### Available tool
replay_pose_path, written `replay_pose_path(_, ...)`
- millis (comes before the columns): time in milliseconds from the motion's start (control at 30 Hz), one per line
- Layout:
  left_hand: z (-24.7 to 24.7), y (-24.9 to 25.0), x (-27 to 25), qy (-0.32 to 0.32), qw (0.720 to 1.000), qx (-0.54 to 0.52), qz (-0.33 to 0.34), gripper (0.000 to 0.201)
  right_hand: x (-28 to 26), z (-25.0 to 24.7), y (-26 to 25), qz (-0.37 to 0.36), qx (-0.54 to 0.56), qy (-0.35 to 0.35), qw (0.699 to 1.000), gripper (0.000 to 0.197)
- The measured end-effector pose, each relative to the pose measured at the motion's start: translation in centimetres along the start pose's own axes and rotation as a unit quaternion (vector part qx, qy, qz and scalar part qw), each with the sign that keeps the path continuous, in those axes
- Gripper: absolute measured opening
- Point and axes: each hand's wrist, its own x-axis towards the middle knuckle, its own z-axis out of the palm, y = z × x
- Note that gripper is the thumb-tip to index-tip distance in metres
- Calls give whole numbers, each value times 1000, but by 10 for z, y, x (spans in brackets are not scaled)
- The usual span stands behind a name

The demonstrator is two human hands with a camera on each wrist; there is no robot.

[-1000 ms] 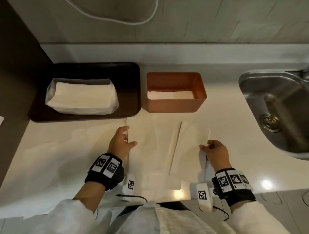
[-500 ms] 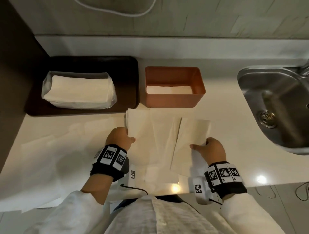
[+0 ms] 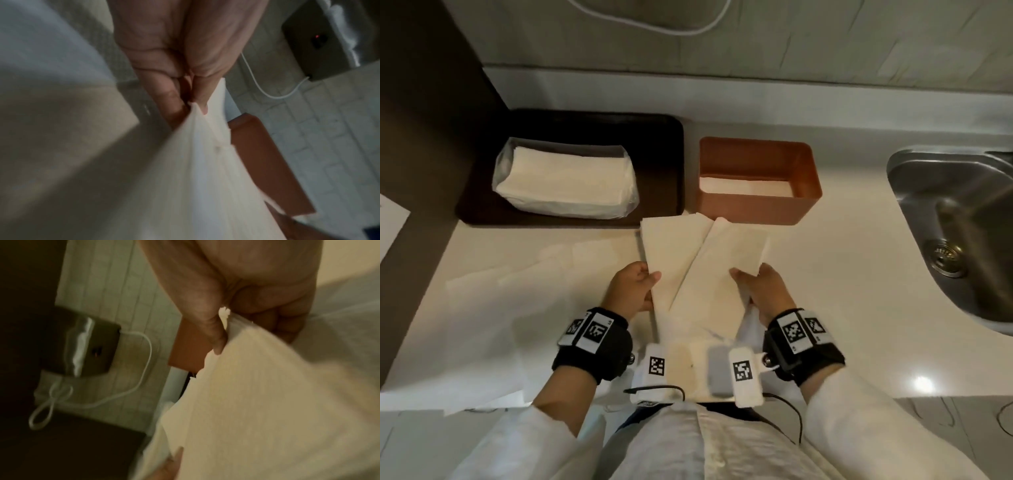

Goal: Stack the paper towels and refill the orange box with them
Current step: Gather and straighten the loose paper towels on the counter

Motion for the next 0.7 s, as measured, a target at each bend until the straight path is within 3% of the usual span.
replay_pose_path(133, -6, -4, 0, 53, 996, 69, 11, 18, 2, 10, -7, -71, -189, 7, 979, 32)
replay_pose_path(233, -23, 6, -12, 125, 987, 84, 63, 9, 6, 8, -9, -85, -238, -9, 968, 20)
replay_pose_path(300, -45, 13, -25, 161, 980, 72, 87, 10, 7, 6, -10, -93, -243, -16, 965, 23)
replay_pose_path(433, -92, 10, -49, 128, 991, 22, 44, 13, 3, 5, -7, -107, -245, -11, 963, 33)
replay_pose_path(533, -96, -9, -47, 111, 991, 77, -7, 13, 1, 10, -5, -119, -258, 5, 959, 39)
replay_pose_path(600, -89, -22, -40, 132, 975, 178, -4, 18, 1, 16, -7, -129, -273, -2, 953, 36)
replay_pose_path(700, -76, -29, -38, 202, 921, 331, 30, 32, 1, 24, -7, -128, -301, -13, 945, 29)
